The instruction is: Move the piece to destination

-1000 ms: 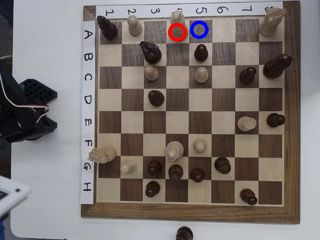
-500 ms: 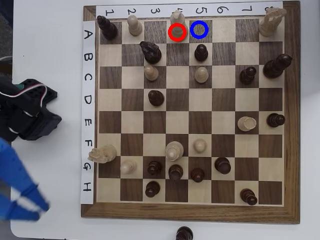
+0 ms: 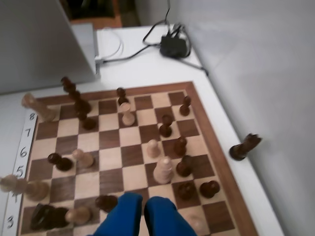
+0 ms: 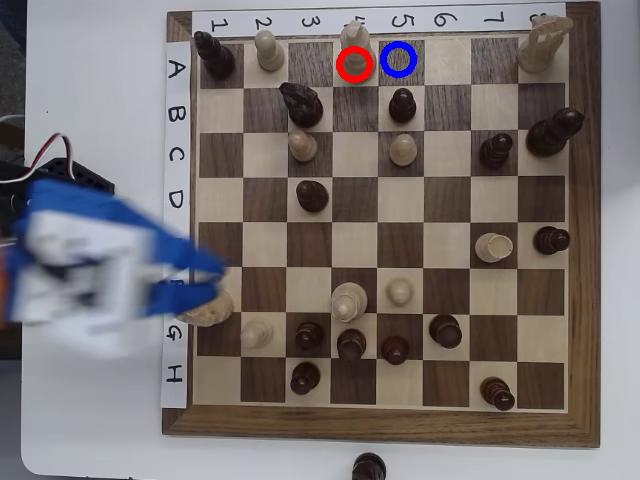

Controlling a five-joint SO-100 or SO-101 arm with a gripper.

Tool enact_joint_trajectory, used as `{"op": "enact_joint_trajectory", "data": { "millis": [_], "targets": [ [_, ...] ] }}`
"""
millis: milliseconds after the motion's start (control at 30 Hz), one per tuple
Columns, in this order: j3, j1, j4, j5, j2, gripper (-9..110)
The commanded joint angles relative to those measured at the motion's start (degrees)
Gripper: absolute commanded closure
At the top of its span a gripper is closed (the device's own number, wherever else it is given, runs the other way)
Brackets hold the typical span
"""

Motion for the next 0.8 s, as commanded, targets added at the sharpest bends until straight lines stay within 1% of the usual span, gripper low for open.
{"op": "enact_joint_trajectory", "data": {
  "millis": [0, 133, 267, 433, 500, 667, 767],
  "targets": [
    [-12.2, -15.8, 9.8, 22.1, -7.9, 101],
    [-9.9, -20.7, 9.2, 27.6, -8.9, 101],
    [-1.5, -24.2, 0.5, 29.8, -4.4, 101],
    [6.1, -29.6, -5.2, 30.0, 0.0, 101],
    [8.5, -31.2, -5.7, 30.2, 0.3, 101],
    [16.3, -32.4, -10.1, 29.2, 0.8, 100],
    [21.9, -33.1, -15.7, 30.1, 2.3, 98]
  ]
}}
